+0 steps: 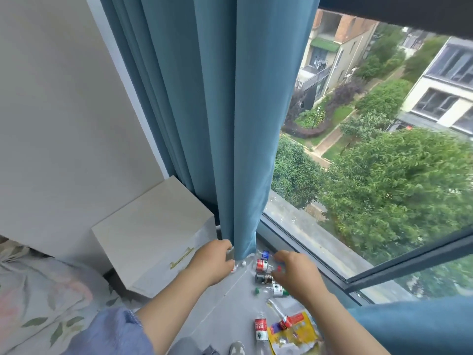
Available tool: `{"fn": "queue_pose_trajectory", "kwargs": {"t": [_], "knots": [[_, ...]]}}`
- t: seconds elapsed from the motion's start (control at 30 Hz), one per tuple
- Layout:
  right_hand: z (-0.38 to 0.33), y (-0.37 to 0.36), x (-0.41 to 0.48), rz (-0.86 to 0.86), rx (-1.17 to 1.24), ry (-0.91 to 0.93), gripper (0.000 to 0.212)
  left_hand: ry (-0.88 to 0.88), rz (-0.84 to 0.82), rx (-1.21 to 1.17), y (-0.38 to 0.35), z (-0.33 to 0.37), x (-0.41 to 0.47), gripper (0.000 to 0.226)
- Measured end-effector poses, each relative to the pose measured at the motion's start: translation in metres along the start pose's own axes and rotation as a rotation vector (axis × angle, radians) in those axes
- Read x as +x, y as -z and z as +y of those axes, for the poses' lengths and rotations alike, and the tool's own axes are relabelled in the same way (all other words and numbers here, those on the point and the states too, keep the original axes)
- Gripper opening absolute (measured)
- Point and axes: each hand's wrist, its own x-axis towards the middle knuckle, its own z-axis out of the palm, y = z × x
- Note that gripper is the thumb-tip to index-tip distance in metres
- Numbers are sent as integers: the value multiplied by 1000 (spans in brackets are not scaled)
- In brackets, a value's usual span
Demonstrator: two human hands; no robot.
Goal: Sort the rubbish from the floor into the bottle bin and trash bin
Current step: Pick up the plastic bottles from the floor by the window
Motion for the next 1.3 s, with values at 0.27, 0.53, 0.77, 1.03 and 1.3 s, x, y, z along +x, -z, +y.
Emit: {"fn": "queue_pose_trajectory", "kwargs": {"t": [0.27, 0.53, 0.77, 1.03, 1.3], "knots": [[-7, -23, 23, 57, 110, -243, 32, -173, -133, 122, 15, -9, 70, 27], [-29, -72, 37, 86, 226, -516, 37, -342, -259, 237, 8, -43, 136, 28], [-15, -128, 47, 84, 265, -674, 32, -353, -373, 264, -38, -69, 178, 32], [34, -217, 82, 66, 284, -747, 43, -323, -374, 306, -130, -103, 232, 39], [81, -347, 109, -16, 324, -837, 38, -288, -448, 333, -253, -162, 270, 39]]}}
